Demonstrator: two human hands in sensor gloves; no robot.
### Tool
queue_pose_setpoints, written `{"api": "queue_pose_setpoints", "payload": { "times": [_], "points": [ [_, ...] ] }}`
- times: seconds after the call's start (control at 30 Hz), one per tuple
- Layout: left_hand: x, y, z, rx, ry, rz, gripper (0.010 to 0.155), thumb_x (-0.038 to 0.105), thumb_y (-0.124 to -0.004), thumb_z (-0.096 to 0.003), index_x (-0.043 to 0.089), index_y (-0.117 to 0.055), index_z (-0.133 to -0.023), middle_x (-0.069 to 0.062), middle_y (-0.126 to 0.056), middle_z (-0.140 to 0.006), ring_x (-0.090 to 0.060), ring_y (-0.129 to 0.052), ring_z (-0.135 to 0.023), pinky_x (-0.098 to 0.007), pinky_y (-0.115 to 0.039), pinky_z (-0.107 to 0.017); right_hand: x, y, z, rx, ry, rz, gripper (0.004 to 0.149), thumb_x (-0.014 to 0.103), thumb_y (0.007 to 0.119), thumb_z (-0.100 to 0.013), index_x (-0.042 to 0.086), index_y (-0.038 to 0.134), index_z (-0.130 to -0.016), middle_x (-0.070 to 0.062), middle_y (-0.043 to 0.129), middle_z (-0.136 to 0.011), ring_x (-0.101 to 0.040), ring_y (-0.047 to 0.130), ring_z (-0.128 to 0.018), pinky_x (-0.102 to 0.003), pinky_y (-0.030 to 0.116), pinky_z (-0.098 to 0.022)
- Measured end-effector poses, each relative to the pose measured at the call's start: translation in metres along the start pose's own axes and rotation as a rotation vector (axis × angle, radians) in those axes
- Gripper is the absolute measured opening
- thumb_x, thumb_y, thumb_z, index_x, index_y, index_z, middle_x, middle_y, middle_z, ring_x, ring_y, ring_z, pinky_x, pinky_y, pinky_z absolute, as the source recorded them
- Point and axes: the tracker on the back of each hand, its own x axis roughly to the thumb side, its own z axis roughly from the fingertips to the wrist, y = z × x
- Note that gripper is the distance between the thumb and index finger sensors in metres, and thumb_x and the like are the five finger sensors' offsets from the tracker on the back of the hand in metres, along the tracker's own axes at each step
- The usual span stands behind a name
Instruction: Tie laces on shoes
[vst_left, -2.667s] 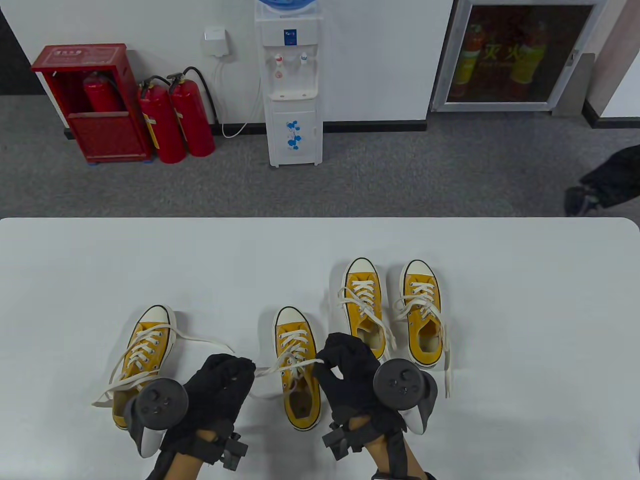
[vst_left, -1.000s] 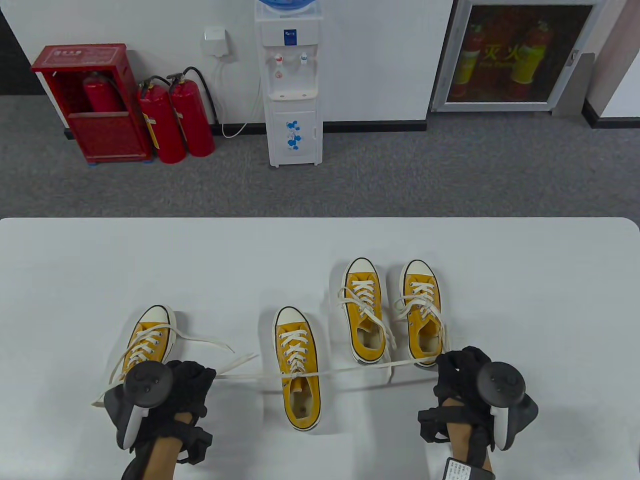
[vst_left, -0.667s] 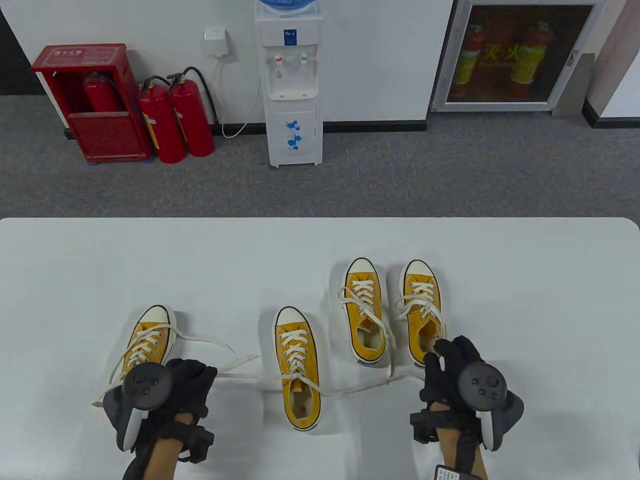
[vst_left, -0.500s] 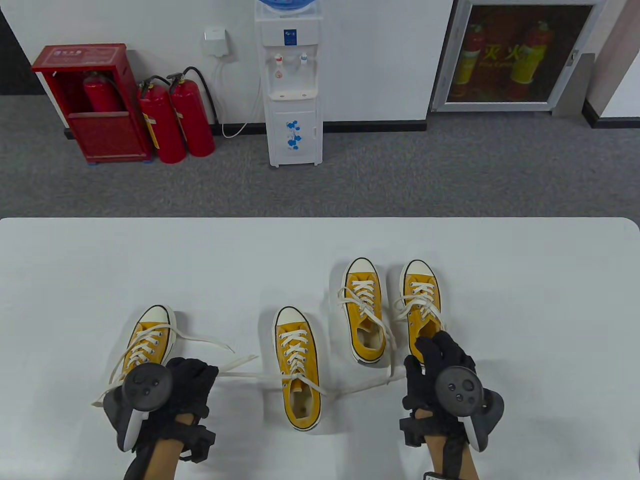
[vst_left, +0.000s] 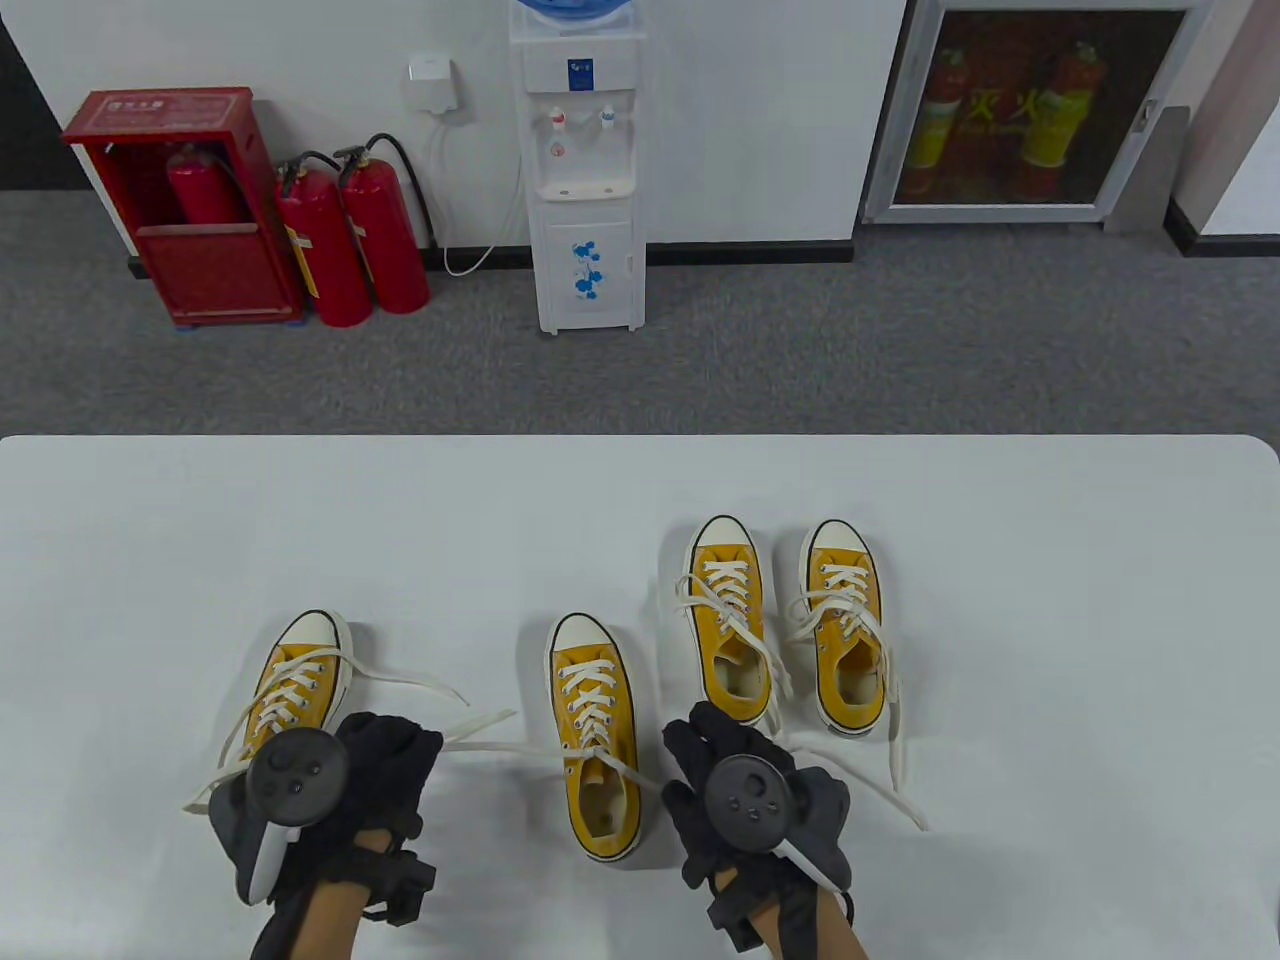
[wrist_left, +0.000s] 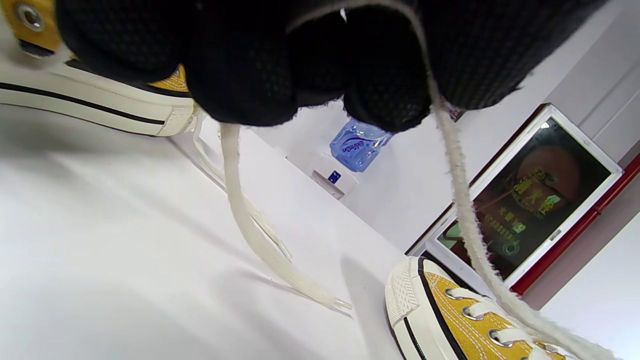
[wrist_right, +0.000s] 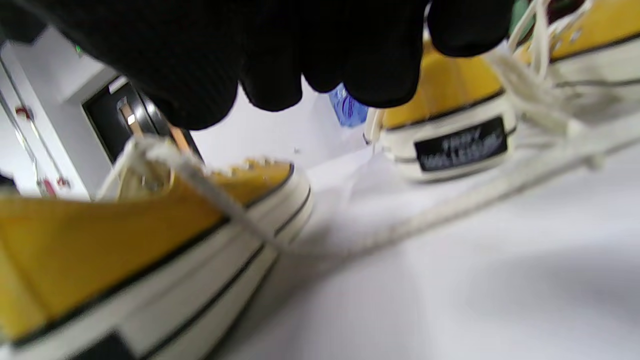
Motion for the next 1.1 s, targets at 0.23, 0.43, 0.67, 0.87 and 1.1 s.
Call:
{"api": "queue_pose_setpoints", "payload": {
  "times": [0.23, 0.43, 0.67, 0.87, 1.1],
  "points": [
    [0.002, 0.0, 0.0, -0.006, -0.004, -0.006, 0.038, 0.053, -0.083, -0.045, 0.026, -0.094, -0.069, -0.009, -0.091, -0.079, -0.028, -0.099, -0.048, -0.056, -0.08, -0.048, 0.005, 0.025, -0.011, 0.185, 0.035, 0.099, 0.067, 0.035, 0.084, -0.044, 0.016, 0.063, -0.104, -0.009, 0.045, -0.112, -0.04, 0.062, -0.1, -0.066, 0.046, -0.07],
    [0.004, -0.001, 0.001, -0.007, -0.014, -0.011, 0.038, 0.053, -0.083, -0.0451, 0.026, -0.094, -0.069, -0.009, -0.091, -0.079, -0.028, -0.099, -0.048, -0.056, -0.08, -0.049, 0.011, 0.038, -0.018, 0.235, 0.054, 0.191, 0.069, 0.033, 0.086, -0.042, 0.018, 0.062, -0.105, -0.008, 0.041, -0.114, -0.042, 0.053, -0.105, -0.068, 0.04, -0.072],
    [0.005, -0.002, 0.001, -0.015, -0.018, -0.017, 0.038, 0.053, -0.083, -0.045, 0.026, -0.094, -0.069, -0.009, -0.091, -0.079, -0.028, -0.099, -0.048, -0.056, -0.08, -0.049, 0.009, 0.04, -0.02, 0.221, 0.076, 0.156, 0.057, 0.032, 0.09, -0.041, 0.021, 0.078, -0.096, -0.005, 0.044, -0.114, -0.043, 0.047, -0.108, -0.07, 0.036, -0.073],
    [0.005, -0.002, 0.001, -0.016, -0.012, -0.01, 0.038, 0.053, -0.083, -0.0452, 0.026, -0.094, -0.069, -0.009, -0.091, -0.079, -0.028, -0.099, -0.048, -0.056, -0.08, -0.049, 0.002, 0.03, -0.017, 0.164, 0.086, 0.07, 0.041, 0.035, 0.087, -0.042, 0.019, 0.089, -0.08, -0.007, 0.061, -0.107, -0.042, 0.055, -0.104, -0.069, 0.04, -0.072],
    [0.005, -0.001, 0.001, -0.013, -0.013, -0.005, 0.038, 0.053, -0.083, -0.0451, 0.026, -0.094, -0.069, -0.009, -0.091, -0.079, -0.028, -0.099, -0.048, -0.056, -0.08, -0.049, -0.011, 0.0, -0.008, 0.083, 0.104, -0.219, 0.043, 0.045, 0.084, -0.042, 0.016, 0.092, -0.073, -0.009, 0.067, -0.102, -0.043, 0.061, -0.1, -0.07, 0.041, -0.07]
  ]
}}
